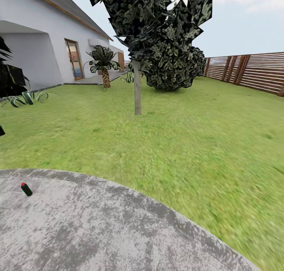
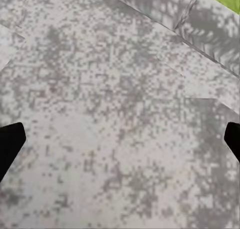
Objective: Pick up the pesticide atomizer in the garden and spray insectifuge to fully cover both potted plants in the garden.
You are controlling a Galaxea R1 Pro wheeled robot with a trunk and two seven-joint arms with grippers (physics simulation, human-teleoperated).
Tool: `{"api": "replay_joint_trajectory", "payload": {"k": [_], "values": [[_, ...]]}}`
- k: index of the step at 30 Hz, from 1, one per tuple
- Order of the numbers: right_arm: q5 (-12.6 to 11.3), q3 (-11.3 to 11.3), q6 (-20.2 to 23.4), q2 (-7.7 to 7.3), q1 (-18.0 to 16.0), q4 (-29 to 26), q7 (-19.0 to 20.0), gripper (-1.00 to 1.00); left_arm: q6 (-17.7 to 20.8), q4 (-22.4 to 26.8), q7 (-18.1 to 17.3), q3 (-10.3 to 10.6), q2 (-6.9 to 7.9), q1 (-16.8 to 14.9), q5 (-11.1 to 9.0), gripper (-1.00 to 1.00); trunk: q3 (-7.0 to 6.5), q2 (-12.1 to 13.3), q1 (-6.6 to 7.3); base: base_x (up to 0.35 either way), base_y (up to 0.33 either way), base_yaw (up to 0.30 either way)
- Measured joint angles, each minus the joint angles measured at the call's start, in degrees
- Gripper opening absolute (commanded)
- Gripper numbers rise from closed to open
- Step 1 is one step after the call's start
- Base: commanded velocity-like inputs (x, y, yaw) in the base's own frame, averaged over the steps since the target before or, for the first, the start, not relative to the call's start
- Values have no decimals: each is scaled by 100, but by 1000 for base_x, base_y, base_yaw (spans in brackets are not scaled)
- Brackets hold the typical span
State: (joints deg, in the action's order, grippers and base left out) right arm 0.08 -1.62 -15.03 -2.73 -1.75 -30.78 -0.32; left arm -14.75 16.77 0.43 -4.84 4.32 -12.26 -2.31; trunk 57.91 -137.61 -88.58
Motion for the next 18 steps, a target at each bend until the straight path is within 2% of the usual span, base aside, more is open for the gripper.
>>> {"api": "replay_joint_trajectory", "payload": {"k": [18], "values": [[-1, 0, 0, 0, 0, 0, 0, 100, 0, 0, 0, -3, 0, 0, 0, 100, 0, 0, 0, 336, 0, 273]]}}
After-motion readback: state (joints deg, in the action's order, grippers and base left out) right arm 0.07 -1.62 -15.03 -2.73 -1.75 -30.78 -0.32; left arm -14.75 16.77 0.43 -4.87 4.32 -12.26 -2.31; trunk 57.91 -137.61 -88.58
